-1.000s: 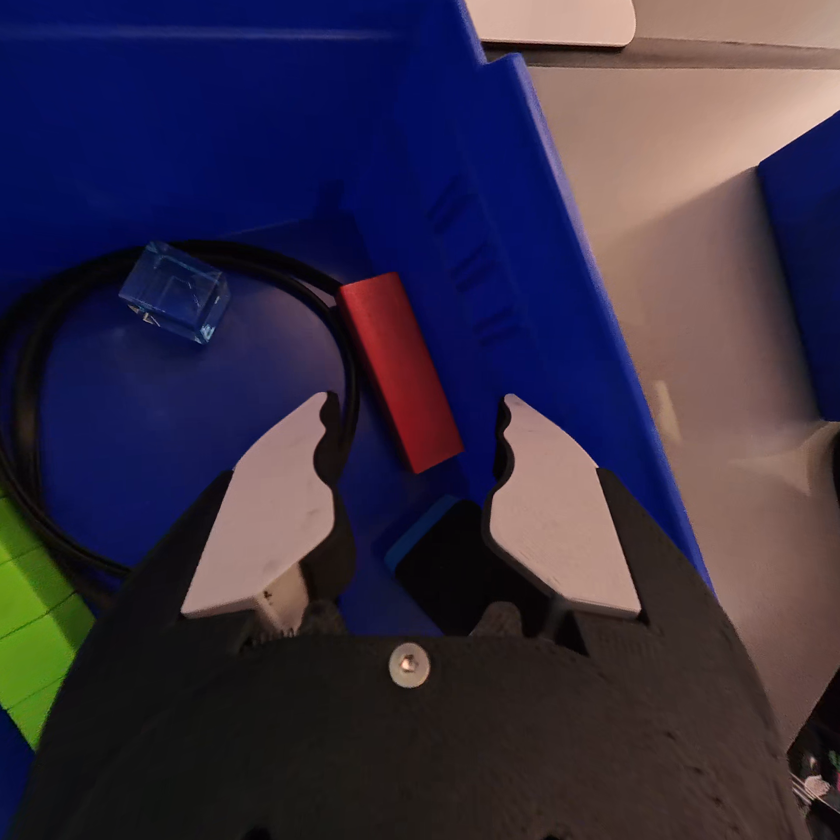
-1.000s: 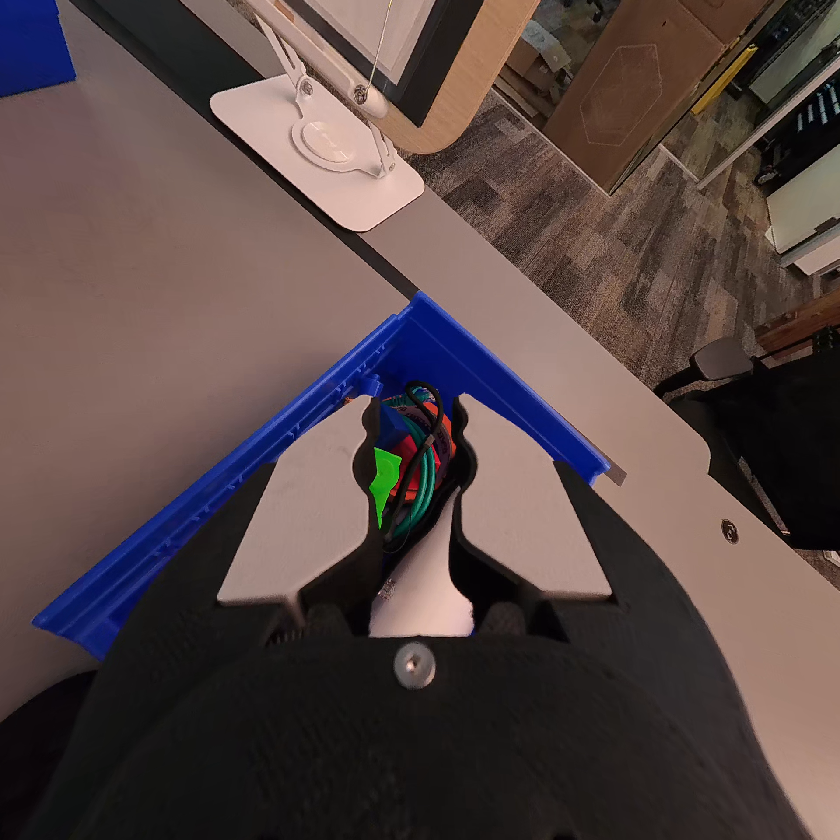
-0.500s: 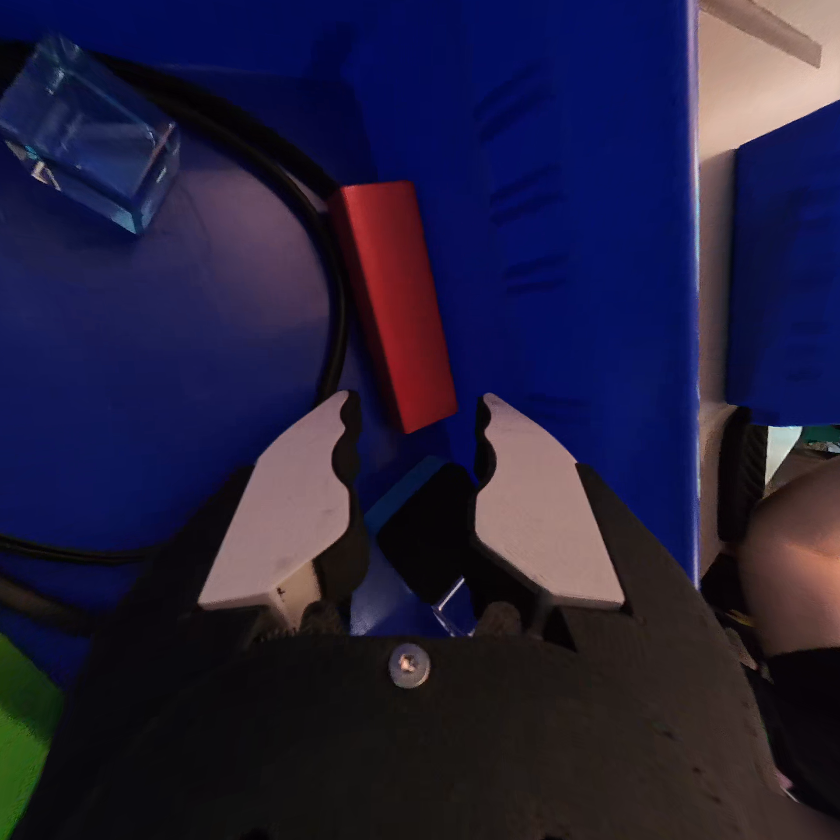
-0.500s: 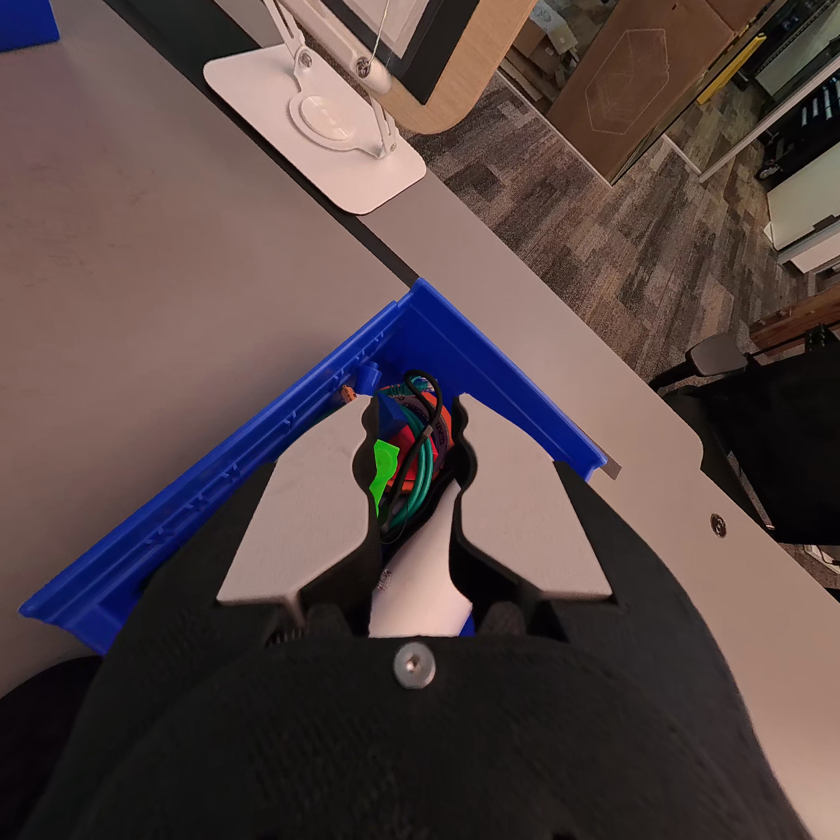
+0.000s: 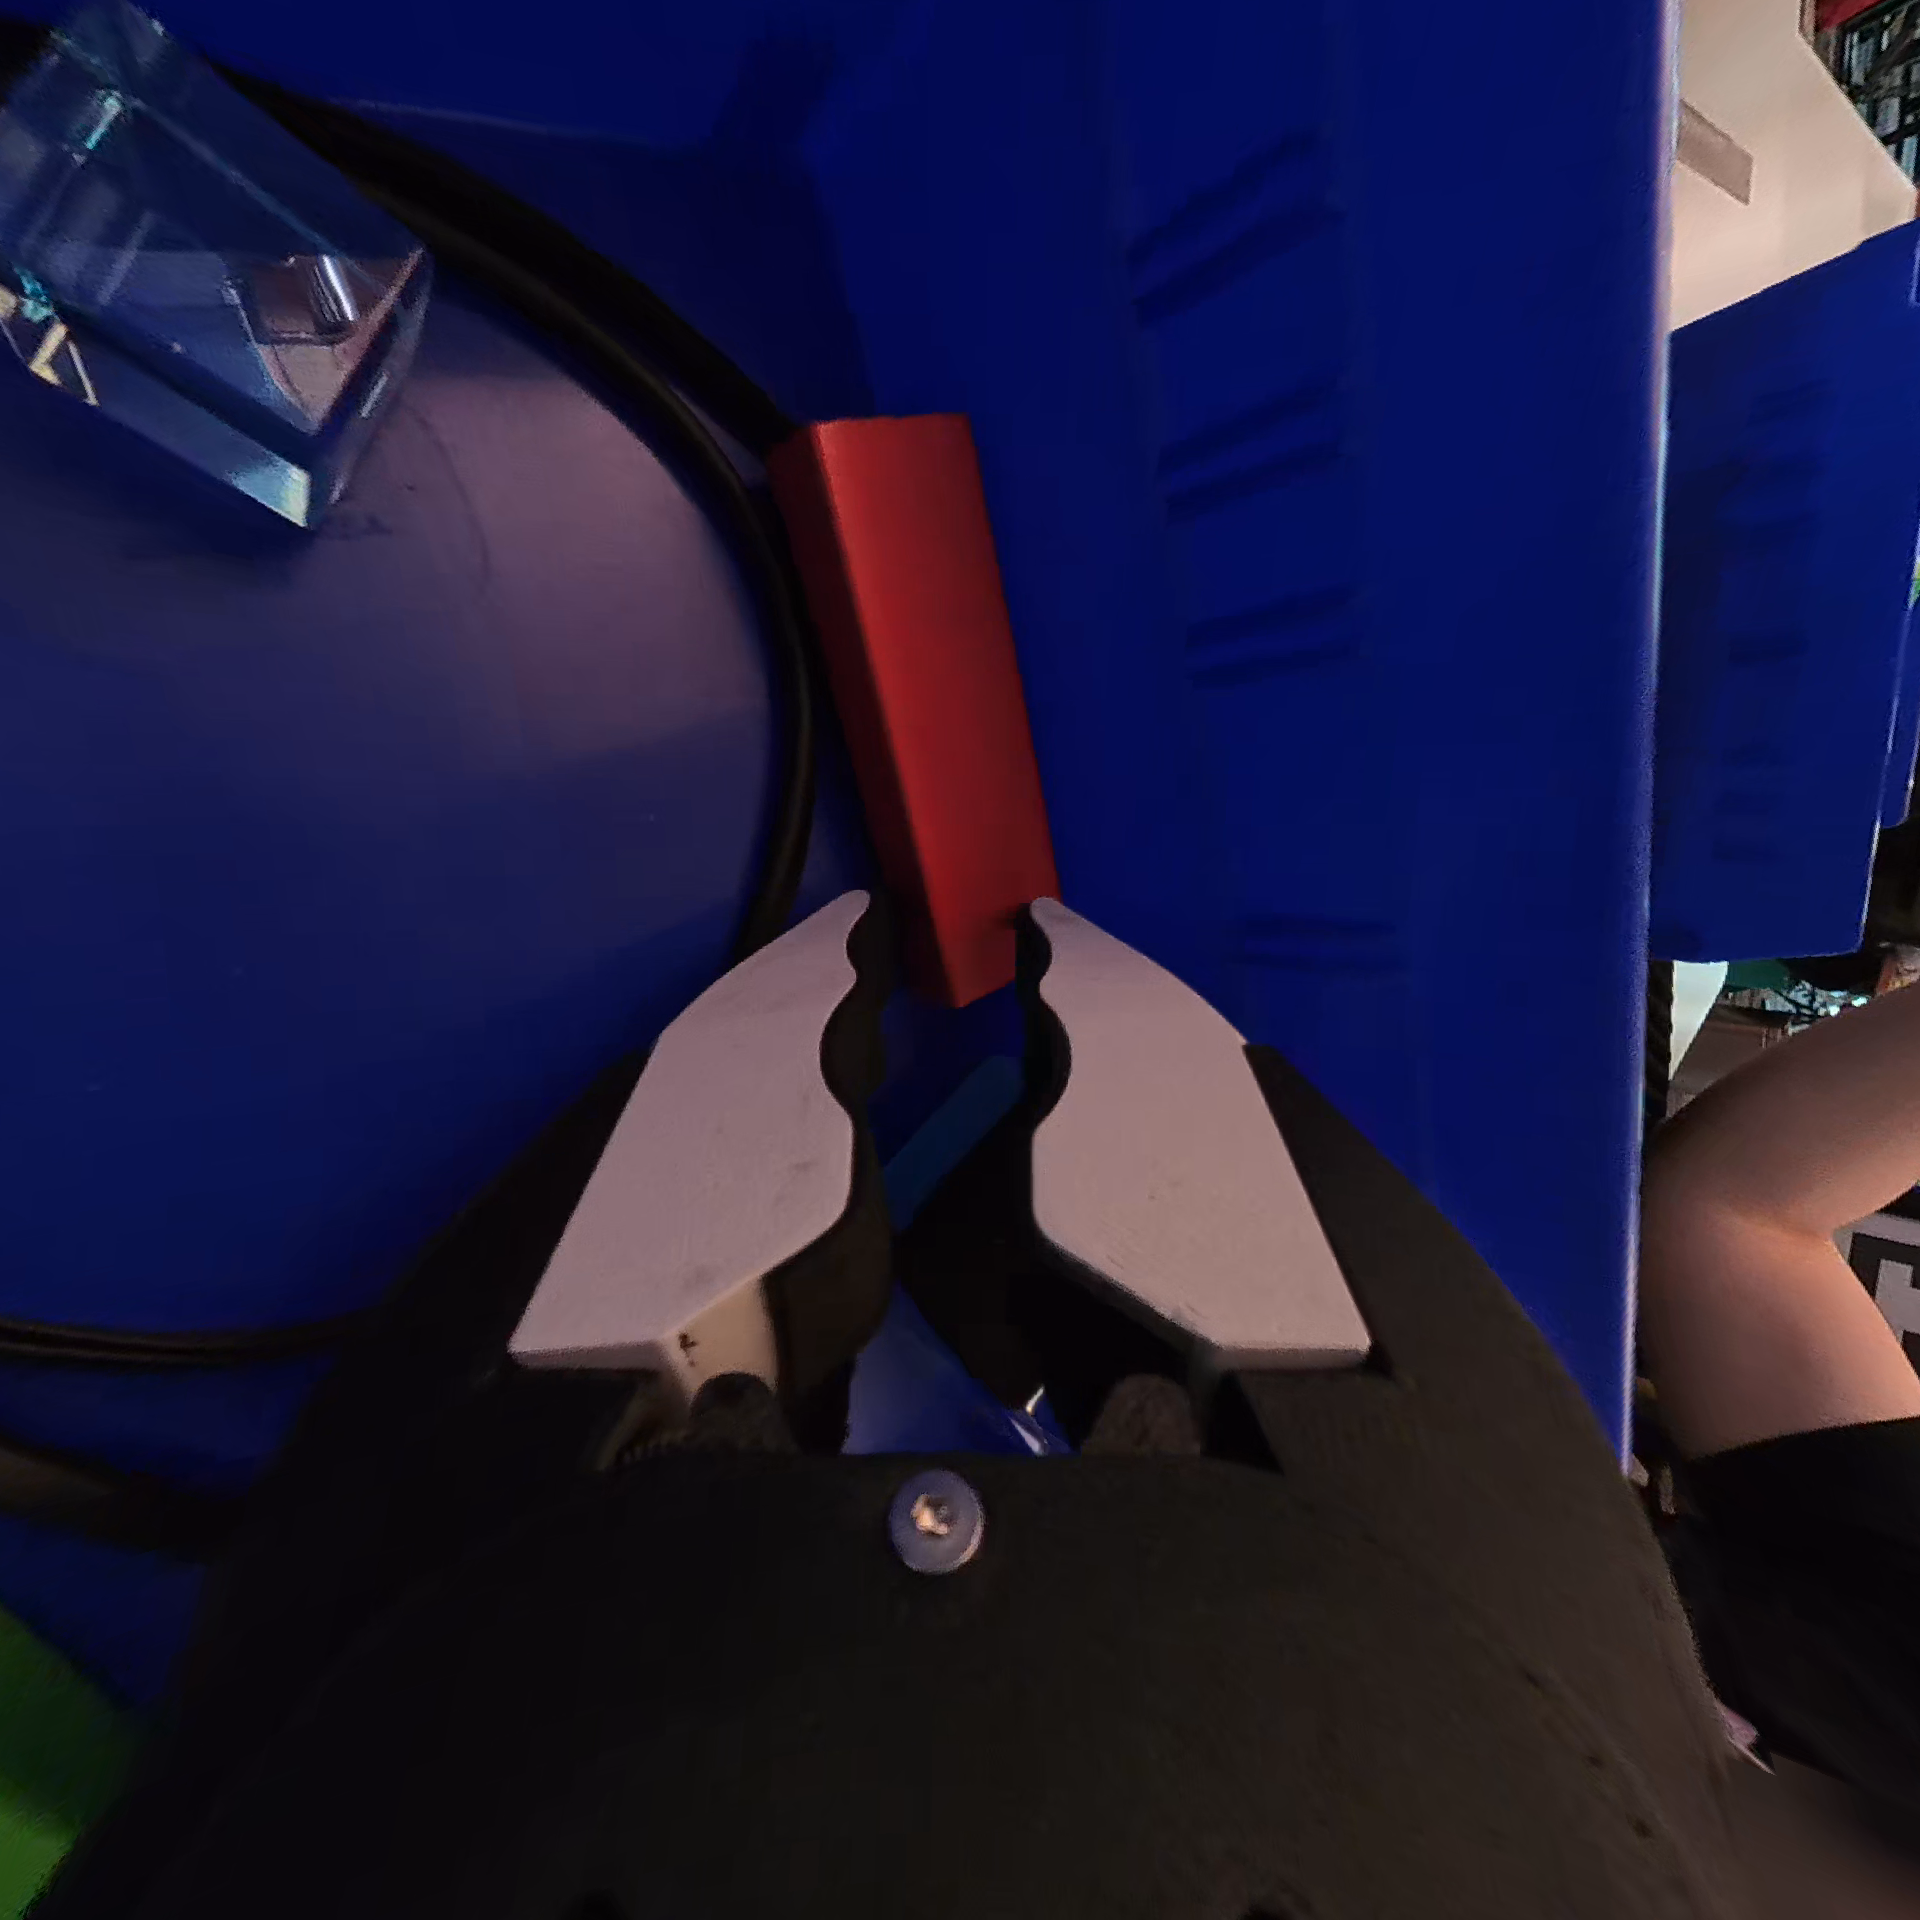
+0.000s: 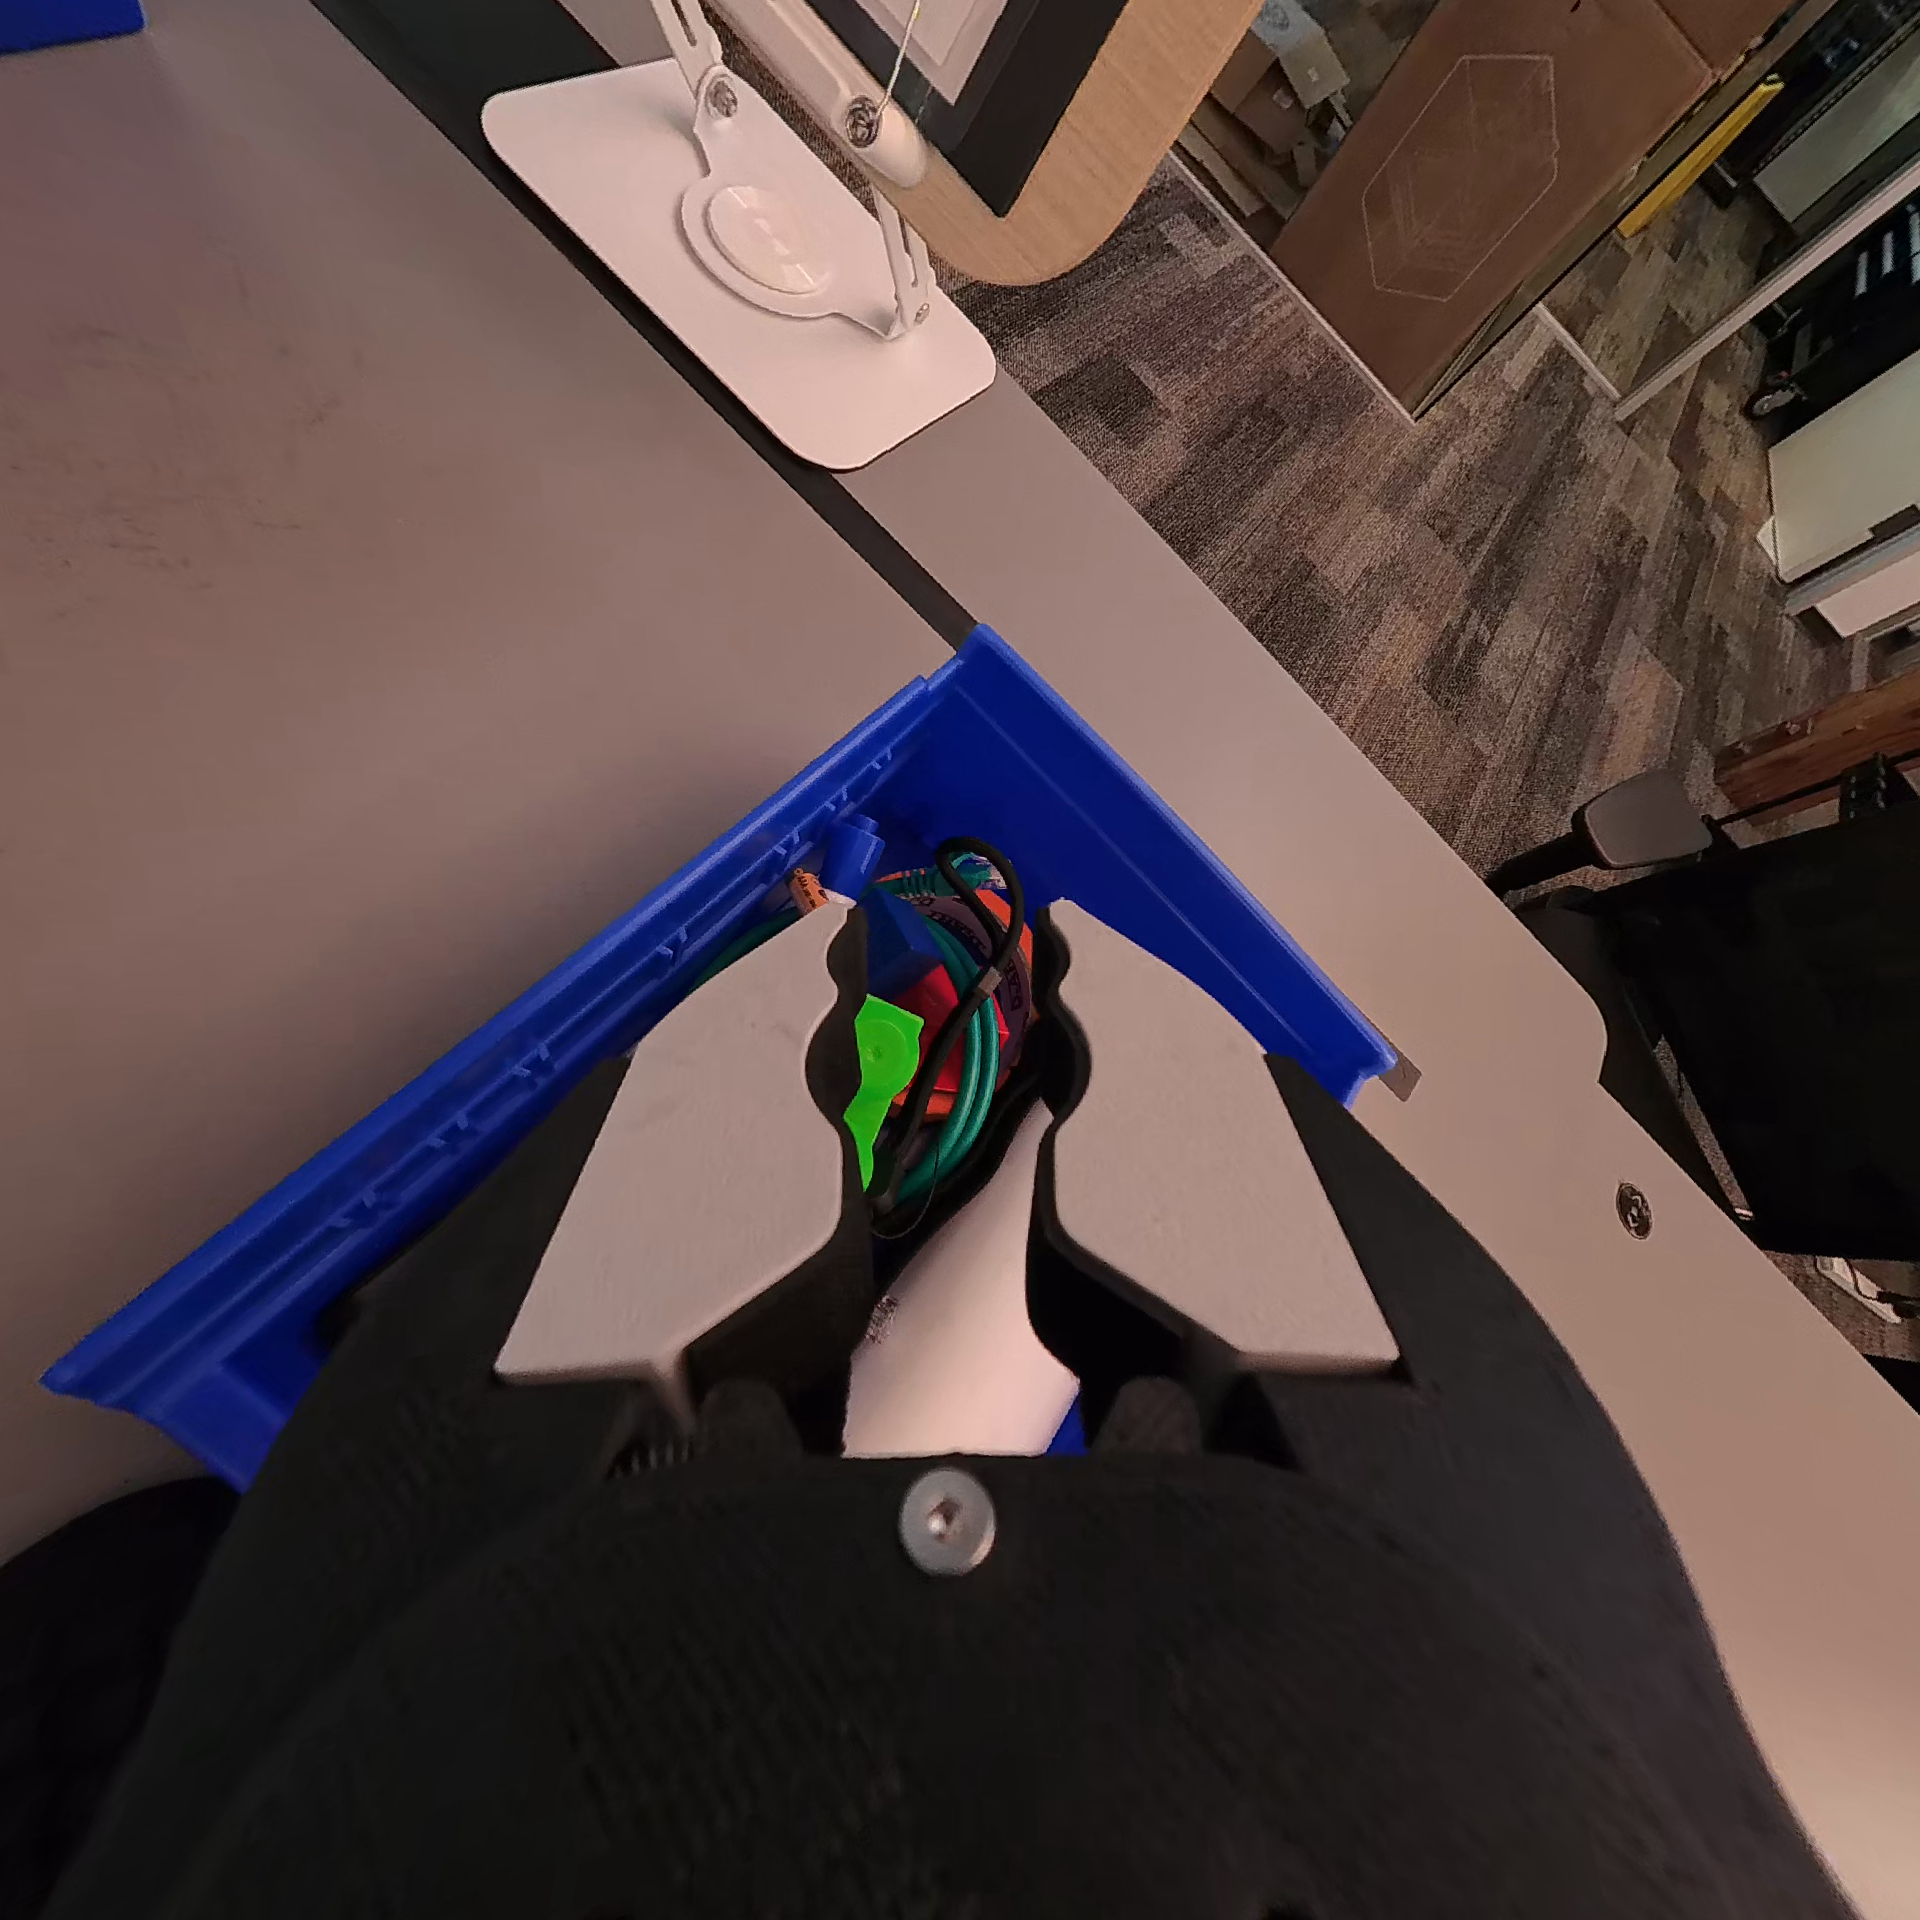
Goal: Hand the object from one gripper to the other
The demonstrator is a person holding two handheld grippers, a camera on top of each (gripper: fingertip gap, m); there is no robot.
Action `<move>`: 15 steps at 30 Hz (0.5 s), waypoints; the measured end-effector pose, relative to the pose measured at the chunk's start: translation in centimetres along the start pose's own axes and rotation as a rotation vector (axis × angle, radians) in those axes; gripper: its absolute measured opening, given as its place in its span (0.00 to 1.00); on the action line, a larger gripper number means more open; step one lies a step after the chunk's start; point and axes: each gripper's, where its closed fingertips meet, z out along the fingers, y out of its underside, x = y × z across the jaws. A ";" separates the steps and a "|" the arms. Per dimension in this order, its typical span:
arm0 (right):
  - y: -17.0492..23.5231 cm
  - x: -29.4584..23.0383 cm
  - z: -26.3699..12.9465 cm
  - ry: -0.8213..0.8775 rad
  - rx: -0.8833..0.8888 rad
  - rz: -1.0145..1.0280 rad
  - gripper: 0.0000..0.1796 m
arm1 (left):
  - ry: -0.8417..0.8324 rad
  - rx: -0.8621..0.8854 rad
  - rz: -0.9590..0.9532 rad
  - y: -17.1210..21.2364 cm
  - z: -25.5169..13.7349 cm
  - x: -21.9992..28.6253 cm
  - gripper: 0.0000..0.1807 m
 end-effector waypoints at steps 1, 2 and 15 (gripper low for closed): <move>0.0 0.0 0.0 0.002 0.001 -0.001 0.18 | 0.008 -0.001 0.004 0.0 0.0 0.0 0.12; 0.0 0.0 0.0 0.003 0.001 -0.003 0.18 | 0.019 -0.001 0.006 0.0 0.0 0.1 0.12; 0.1 0.0 0.0 0.002 -0.006 -0.008 0.18 | 0.101 0.026 0.013 -0.4 -0.4 1.7 0.19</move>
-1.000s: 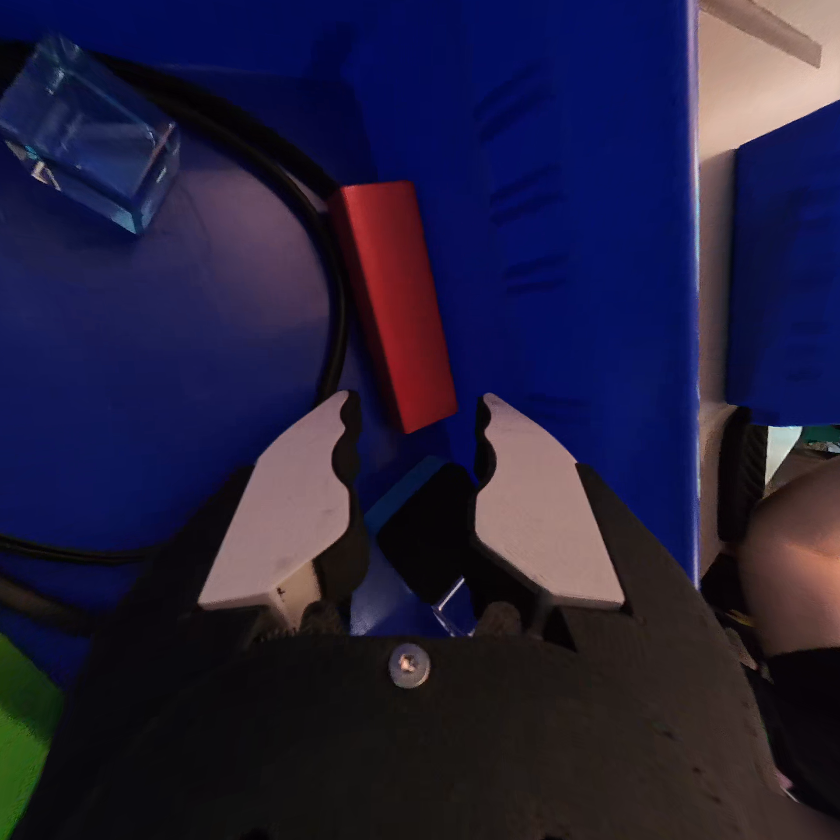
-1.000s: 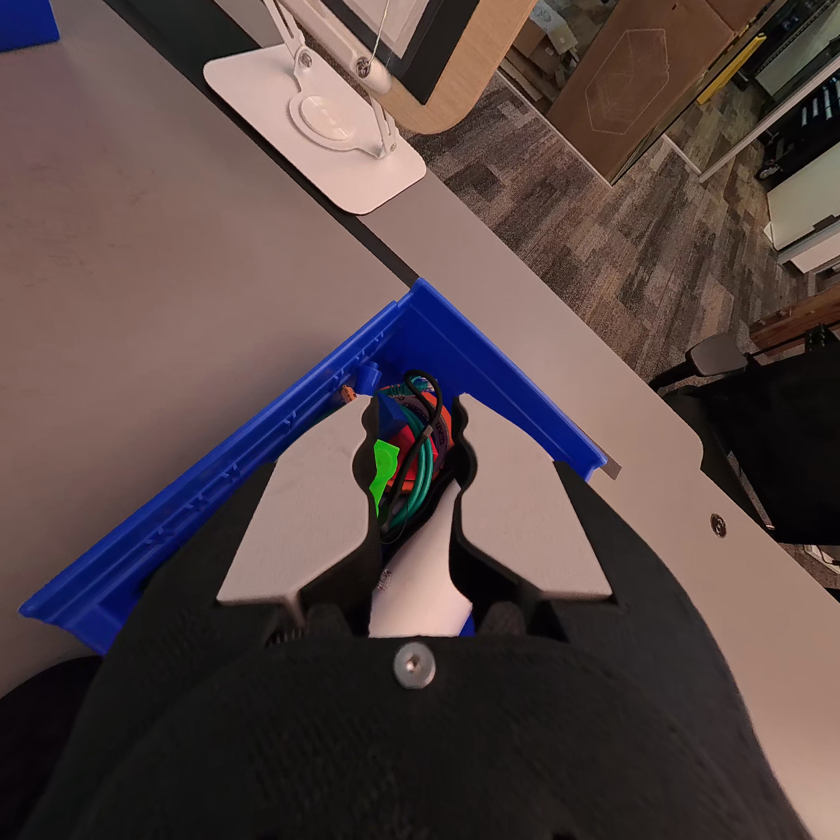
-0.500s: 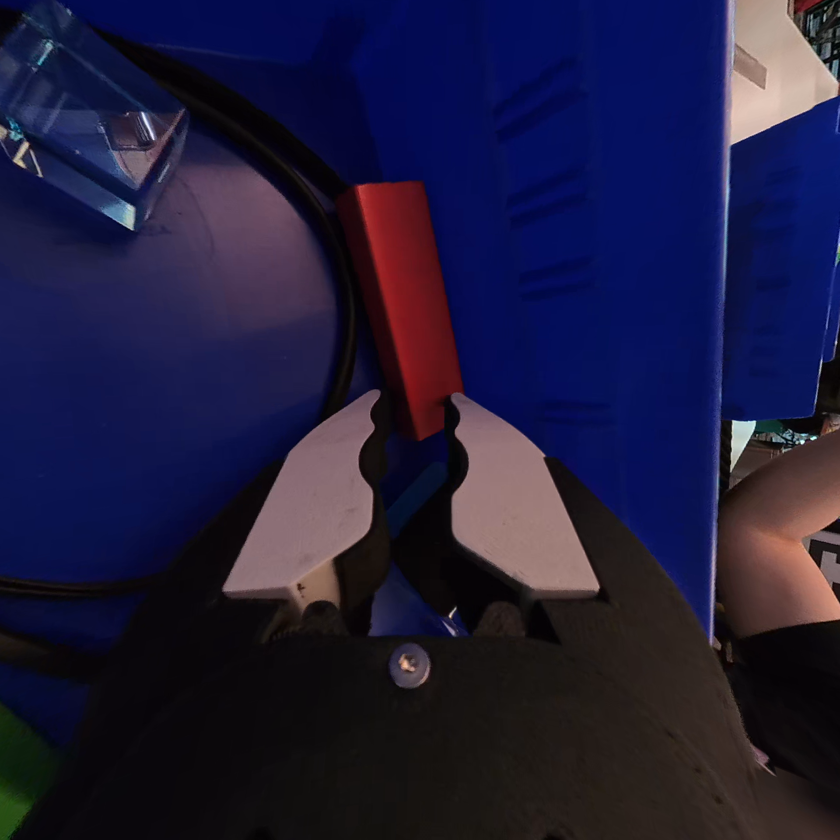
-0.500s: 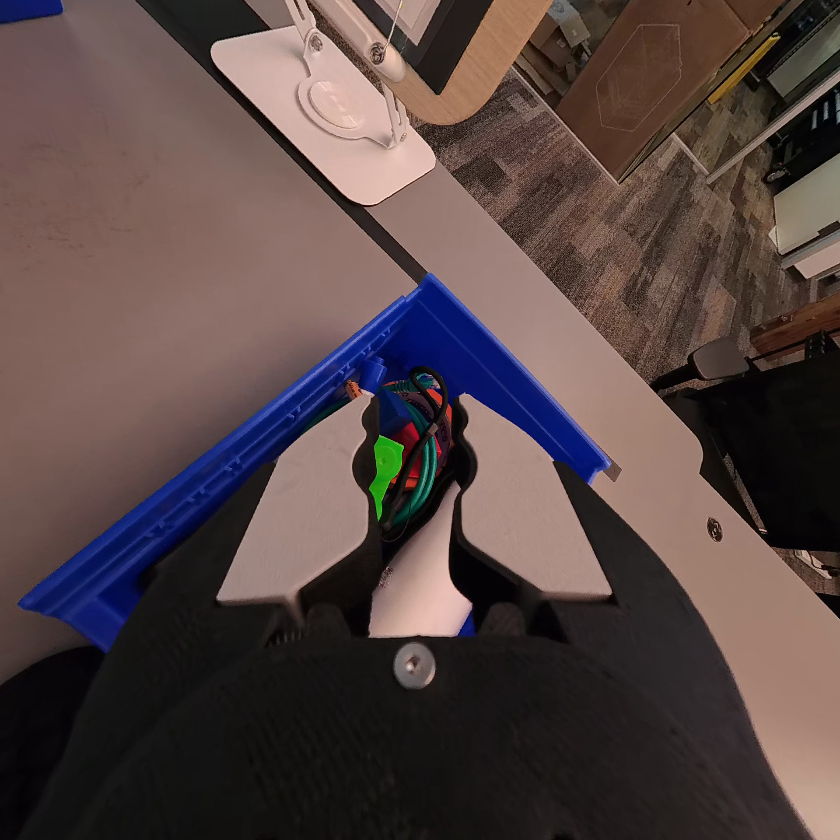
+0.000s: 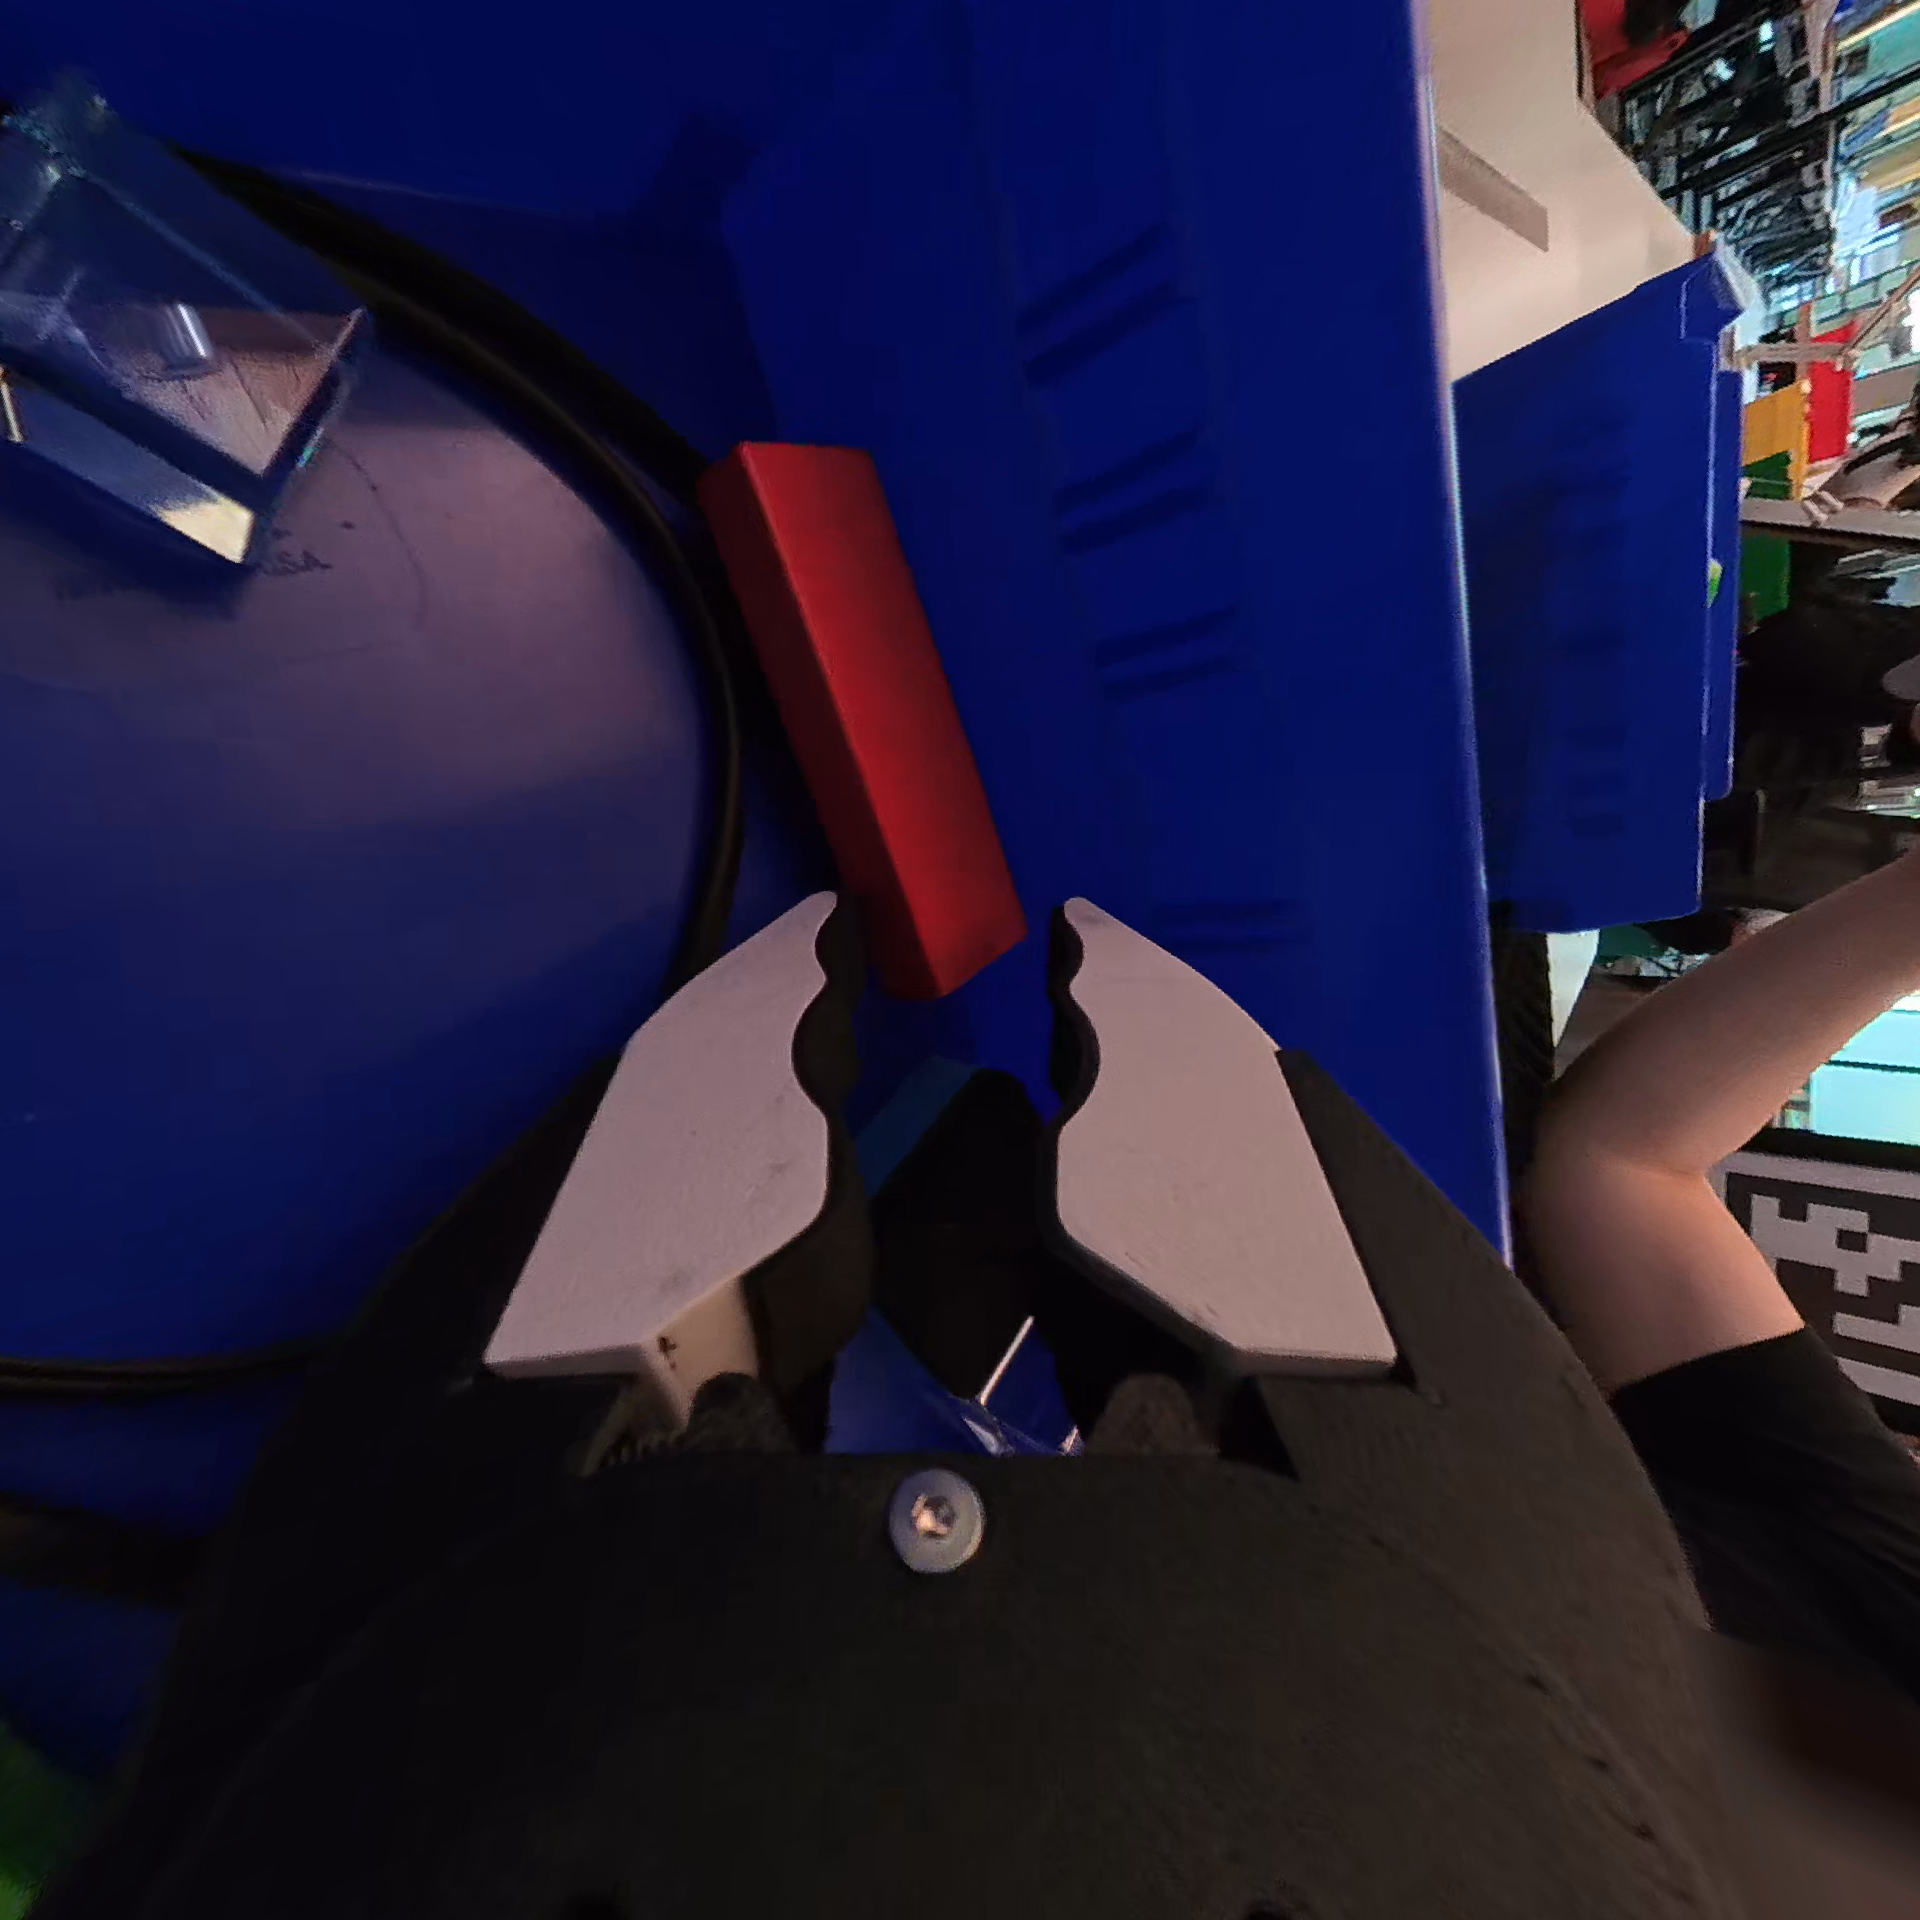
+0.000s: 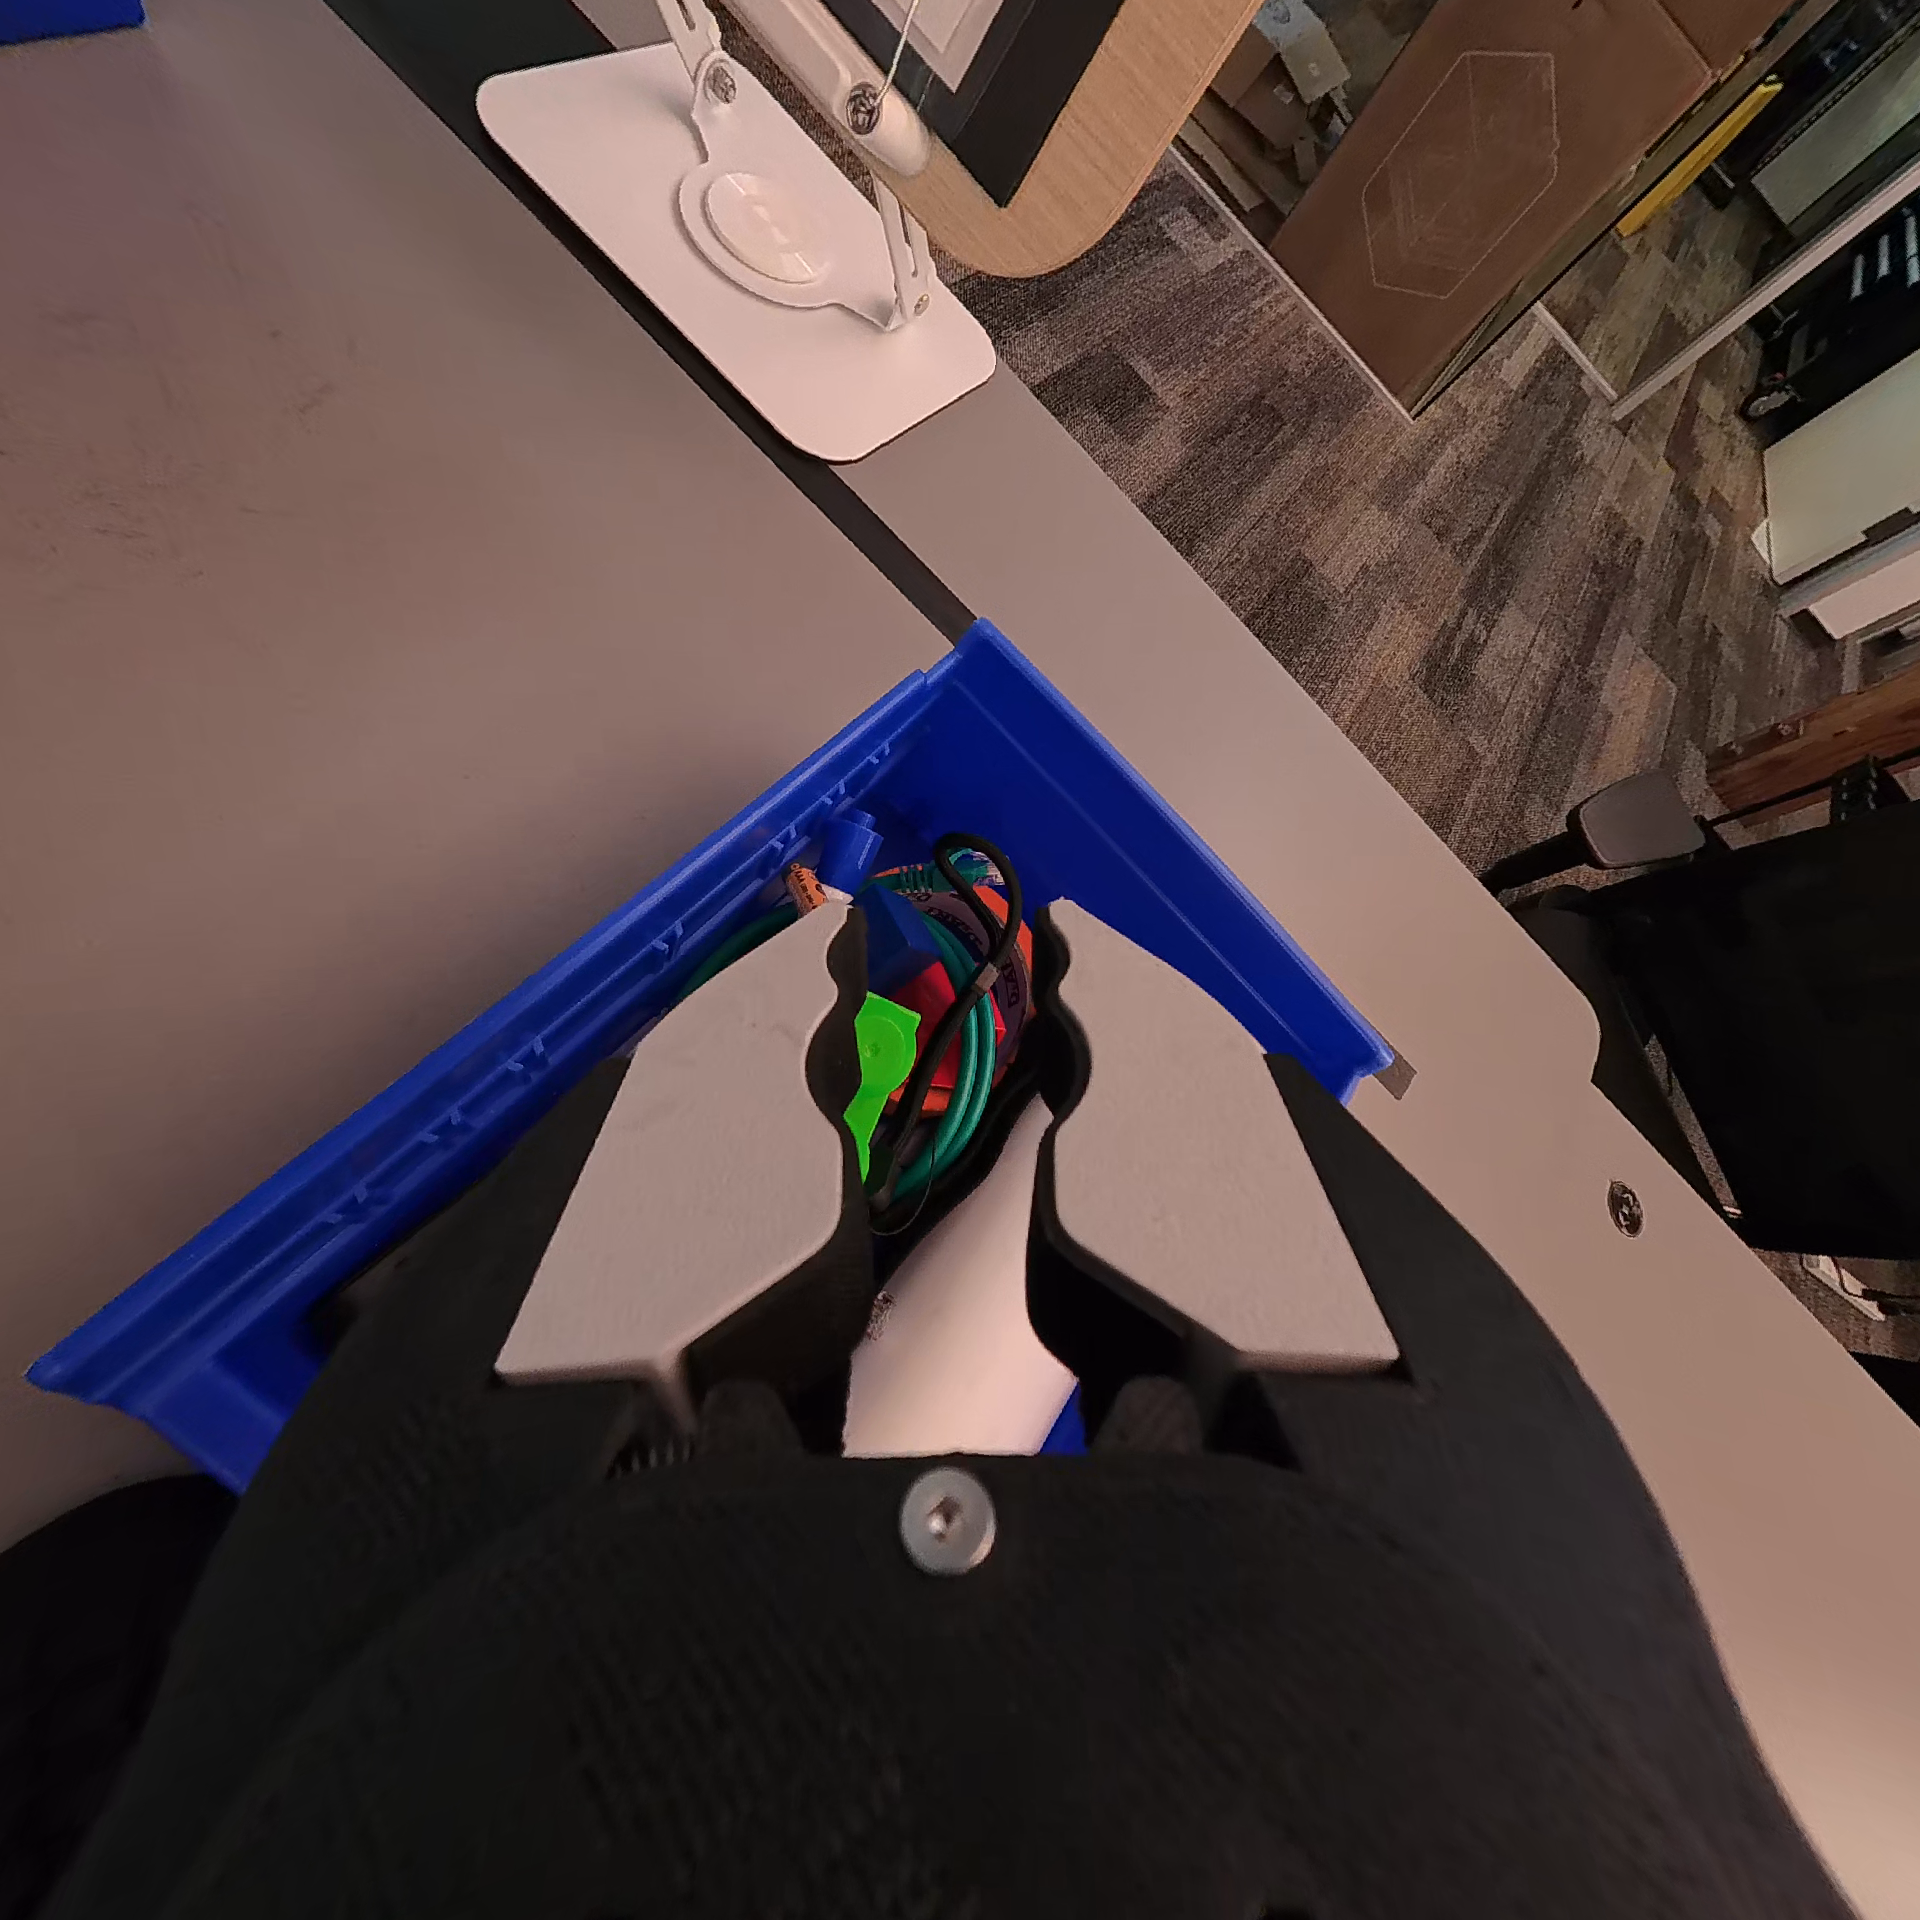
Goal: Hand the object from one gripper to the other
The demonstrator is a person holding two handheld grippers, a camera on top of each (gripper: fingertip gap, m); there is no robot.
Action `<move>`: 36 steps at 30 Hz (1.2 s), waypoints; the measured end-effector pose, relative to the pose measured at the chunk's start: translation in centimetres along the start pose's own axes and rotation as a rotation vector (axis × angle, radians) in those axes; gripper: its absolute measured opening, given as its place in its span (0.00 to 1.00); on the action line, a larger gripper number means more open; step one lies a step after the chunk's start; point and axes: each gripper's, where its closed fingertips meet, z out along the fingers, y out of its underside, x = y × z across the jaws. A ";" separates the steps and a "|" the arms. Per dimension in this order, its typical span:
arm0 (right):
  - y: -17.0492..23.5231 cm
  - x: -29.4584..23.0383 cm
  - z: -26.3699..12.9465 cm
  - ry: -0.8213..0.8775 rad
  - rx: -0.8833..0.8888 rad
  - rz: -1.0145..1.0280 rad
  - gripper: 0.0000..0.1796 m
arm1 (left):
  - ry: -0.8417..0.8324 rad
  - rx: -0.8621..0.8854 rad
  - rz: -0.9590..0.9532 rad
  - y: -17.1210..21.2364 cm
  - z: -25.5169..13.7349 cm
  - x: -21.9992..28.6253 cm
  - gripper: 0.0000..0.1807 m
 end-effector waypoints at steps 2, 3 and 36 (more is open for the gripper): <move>0.0 -0.1 0.0 -0.001 -0.002 -0.003 0.18 | -0.014 0.003 0.008 -0.1 0.1 0.0 0.19; 0.0 0.0 0.0 0.000 -0.003 -0.005 0.18 | -0.014 0.007 0.008 -0.2 0.1 0.1 0.19; 0.3 -0.3 0.5 0.003 -0.025 -0.026 0.18 | -0.305 -0.117 0.177 1.5 -4.3 -1.5 0.17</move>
